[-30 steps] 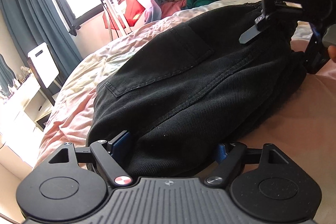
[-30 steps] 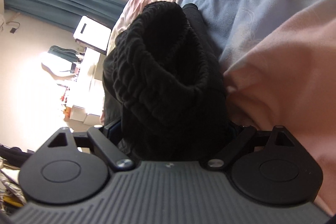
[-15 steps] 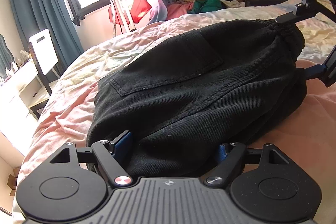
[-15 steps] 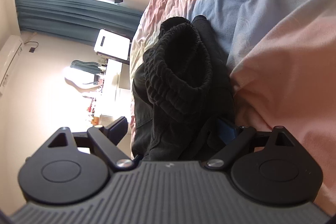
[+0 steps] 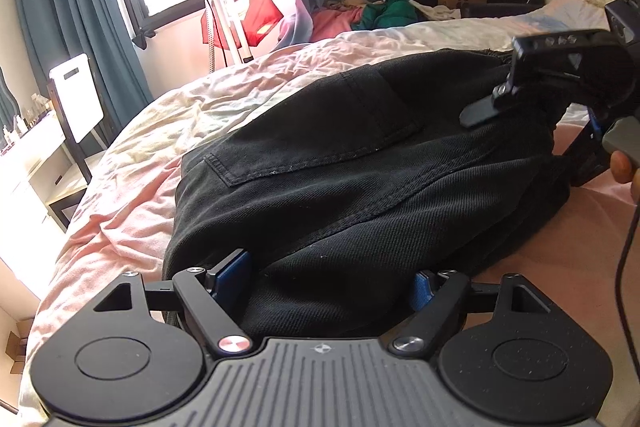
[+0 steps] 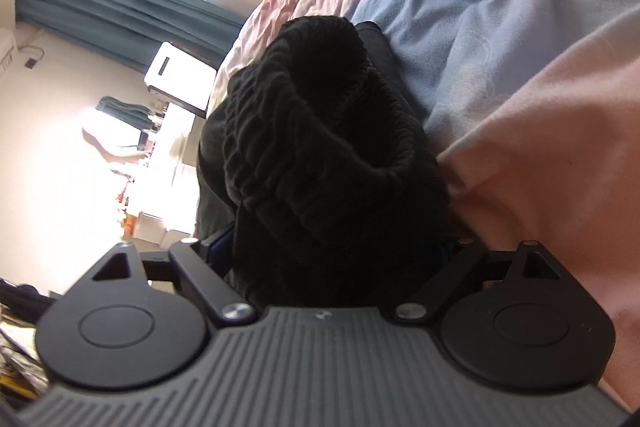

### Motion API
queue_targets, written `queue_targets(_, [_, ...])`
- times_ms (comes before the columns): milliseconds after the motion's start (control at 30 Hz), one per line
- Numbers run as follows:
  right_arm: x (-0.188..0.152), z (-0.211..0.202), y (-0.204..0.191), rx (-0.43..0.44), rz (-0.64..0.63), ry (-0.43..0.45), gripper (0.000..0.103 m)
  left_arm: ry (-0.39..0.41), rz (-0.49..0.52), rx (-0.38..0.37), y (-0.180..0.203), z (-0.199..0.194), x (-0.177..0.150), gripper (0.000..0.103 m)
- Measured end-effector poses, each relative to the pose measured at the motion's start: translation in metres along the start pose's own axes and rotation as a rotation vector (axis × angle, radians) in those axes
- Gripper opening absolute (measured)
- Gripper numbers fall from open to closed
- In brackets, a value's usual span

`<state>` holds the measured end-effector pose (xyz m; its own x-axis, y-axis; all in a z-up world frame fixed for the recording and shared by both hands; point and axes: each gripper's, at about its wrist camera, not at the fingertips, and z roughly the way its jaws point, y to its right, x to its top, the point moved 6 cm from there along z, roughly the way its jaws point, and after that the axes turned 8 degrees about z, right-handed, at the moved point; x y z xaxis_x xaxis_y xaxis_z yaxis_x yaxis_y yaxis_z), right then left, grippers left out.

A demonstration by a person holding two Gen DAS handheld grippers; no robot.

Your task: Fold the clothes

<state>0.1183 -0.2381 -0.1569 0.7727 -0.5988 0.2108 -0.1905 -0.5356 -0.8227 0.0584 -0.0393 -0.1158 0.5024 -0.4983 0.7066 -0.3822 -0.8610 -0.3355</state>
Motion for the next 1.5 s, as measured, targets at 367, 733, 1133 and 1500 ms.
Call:
queue_targets(367, [-0.01, -0.031, -0.03, -0.007, -0.158, 0.106, 0.046, 0.199, -0.443, -0.302, -0.069, -0.039, 0.009, 0.1])
queue_targets(733, [-0.016, -0.029, -0.054, -0.088, -0.347, 0.157, 0.045, -0.199, -0.876, -0.354, -0.149, 0.071, -0.049, 0.099])
queue_targets(1133, [-0.009, -0.011, -0.03, -0.044, -0.175, 0.08, 0.07, -0.224, -0.882, -0.48, -0.131, 0.076, -0.064, 0.097])
queue_targets(1500, [-0.02, -0.002, -0.054, -0.073, -0.345, 0.13, 0.046, -0.124, -0.884, -0.402, -0.128, 0.049, -0.058, 0.076])
